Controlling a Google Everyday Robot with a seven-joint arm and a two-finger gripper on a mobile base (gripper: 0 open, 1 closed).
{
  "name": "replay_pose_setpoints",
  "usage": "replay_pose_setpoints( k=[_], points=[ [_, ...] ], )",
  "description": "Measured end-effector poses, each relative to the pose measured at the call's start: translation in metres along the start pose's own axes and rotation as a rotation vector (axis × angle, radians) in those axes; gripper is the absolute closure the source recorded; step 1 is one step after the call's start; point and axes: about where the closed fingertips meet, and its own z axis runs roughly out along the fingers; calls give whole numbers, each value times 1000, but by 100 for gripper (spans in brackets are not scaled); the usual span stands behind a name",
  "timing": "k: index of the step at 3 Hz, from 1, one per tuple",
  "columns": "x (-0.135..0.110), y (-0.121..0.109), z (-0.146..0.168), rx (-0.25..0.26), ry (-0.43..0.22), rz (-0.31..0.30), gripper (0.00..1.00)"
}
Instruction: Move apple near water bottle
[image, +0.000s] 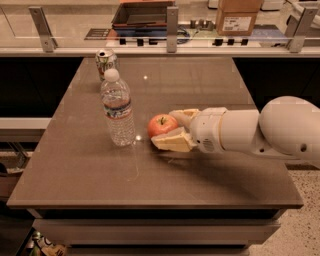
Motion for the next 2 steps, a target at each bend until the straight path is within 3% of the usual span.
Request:
replay_pose_setpoints(
  k=[2],
  points=[
    [-2,3,2,-5,1,-5,36]
  ],
)
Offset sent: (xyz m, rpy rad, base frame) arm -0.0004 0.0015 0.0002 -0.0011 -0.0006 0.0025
